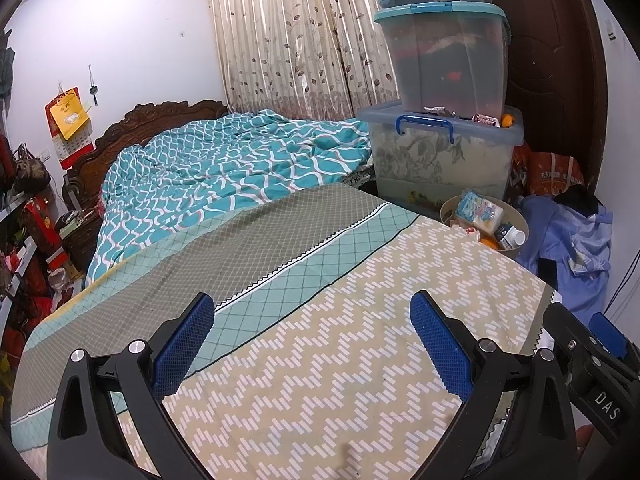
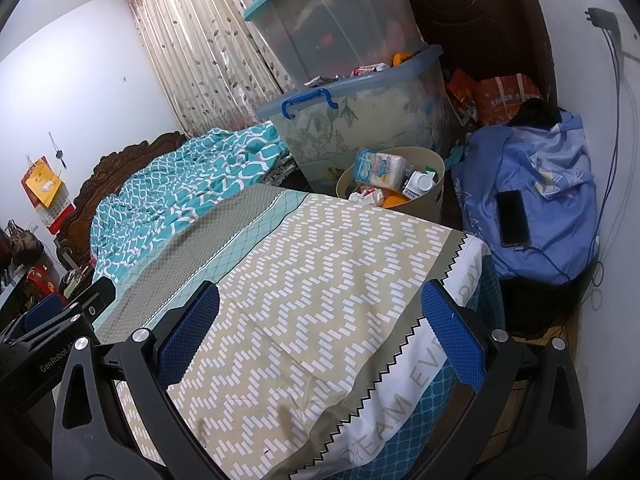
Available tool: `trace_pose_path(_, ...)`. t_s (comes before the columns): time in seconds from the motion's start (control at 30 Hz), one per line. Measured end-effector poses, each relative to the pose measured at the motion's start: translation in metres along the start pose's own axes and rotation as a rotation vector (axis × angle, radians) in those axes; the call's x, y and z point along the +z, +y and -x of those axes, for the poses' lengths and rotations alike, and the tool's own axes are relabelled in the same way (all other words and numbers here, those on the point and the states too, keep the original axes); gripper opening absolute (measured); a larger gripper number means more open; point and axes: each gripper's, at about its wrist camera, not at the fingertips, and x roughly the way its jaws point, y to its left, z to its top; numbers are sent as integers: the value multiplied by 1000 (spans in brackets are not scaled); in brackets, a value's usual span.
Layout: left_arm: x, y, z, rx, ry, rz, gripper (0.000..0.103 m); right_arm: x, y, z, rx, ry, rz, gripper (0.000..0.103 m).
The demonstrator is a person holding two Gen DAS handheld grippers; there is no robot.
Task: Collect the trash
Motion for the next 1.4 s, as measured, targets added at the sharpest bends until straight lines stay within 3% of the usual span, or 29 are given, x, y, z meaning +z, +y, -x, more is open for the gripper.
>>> trace_pose_path(1.4,-10,6,-2,-36,25,-26,94,-8,-5,-8,3,27,-10,100)
